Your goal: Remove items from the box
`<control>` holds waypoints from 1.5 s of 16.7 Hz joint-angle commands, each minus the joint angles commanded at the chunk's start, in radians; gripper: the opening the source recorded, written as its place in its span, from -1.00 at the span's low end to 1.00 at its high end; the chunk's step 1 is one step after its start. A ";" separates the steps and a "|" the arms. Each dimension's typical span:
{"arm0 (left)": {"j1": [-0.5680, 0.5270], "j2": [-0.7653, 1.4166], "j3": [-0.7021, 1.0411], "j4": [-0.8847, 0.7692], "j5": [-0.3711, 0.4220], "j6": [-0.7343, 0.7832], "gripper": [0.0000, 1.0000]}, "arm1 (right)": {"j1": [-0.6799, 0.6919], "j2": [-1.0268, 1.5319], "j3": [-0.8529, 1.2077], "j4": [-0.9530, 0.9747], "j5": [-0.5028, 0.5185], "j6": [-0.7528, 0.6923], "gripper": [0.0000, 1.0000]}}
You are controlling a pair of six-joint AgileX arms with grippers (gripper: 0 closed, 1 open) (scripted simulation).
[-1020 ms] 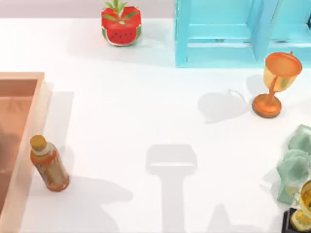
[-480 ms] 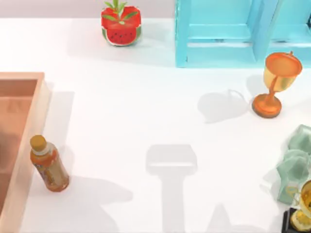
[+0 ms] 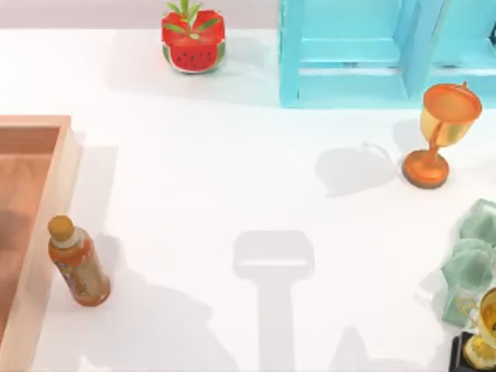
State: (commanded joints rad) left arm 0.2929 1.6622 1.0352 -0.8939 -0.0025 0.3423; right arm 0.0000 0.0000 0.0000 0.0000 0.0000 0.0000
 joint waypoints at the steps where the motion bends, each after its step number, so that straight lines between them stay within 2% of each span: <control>1: -0.011 -0.021 0.047 -0.042 -0.006 -0.010 -1.00 | 0.000 0.000 0.000 0.000 0.000 0.000 1.00; 5: -0.023 -0.091 0.211 -0.245 -0.016 -0.025 -1.00 | 0.000 0.000 0.000 0.000 0.000 0.000 1.00; 9: 0.026 -0.093 0.293 -0.400 -0.002 -0.004 -1.00 | 0.000 0.000 0.000 0.000 0.000 0.000 1.00; 17: 0.023 -0.078 0.294 -0.419 0.001 0.001 -1.00 | 0.000 0.000 0.000 0.000 0.000 0.000 1.00; 21: -0.124 0.068 0.402 -0.402 0.000 -0.145 -1.00 | 0.000 0.000 0.000 0.000 0.000 0.000 1.00; 25: -0.375 0.241 0.521 -0.367 0.004 -0.387 -1.00 | 0.000 0.000 0.000 0.000 0.000 0.000 1.00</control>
State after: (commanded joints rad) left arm -0.0817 1.9029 1.5561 -1.2613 0.0014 -0.0449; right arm 0.0000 0.0000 0.0000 0.0000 0.0000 0.0000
